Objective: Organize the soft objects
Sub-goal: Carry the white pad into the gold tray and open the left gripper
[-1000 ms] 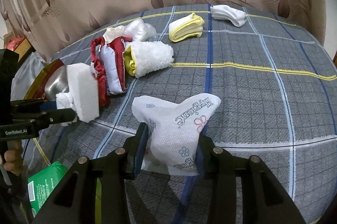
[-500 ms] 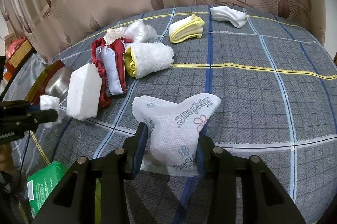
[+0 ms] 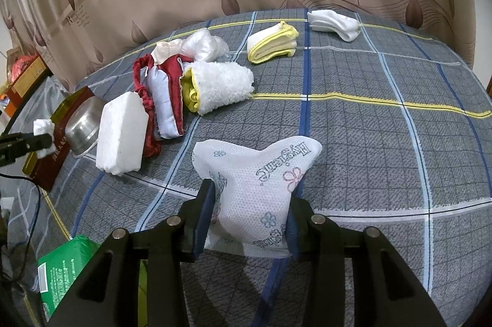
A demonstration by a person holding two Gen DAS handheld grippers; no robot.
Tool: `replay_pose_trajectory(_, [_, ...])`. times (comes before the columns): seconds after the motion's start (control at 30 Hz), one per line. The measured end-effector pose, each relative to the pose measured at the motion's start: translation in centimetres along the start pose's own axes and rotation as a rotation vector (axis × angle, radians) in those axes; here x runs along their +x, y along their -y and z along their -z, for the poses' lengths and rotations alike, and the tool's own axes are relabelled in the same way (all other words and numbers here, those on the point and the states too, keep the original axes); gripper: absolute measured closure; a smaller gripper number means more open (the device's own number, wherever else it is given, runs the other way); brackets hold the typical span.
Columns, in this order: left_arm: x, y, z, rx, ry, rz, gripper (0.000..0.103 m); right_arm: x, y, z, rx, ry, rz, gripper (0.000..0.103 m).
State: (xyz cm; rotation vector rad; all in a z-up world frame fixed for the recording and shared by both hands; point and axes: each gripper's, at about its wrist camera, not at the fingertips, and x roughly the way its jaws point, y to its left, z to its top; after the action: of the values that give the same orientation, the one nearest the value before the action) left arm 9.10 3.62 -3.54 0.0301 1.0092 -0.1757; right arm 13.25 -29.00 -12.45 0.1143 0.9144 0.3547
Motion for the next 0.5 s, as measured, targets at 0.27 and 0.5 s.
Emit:
replay_pose_trajectory(0.27, [-0.8,-7.3,0.7,-0.120,-0.020,-0.133,0.084,0.2,-0.2,-0.1,-0.016,-0.004,0.012,0.064])
replay_pose_trajectory(0.5, [-0.7,-13.5,1.4,-0.242,-0.050,-0.210,0.084,0.2,-0.2,-0.1,-0.025,-0.005,0.017,0.064])
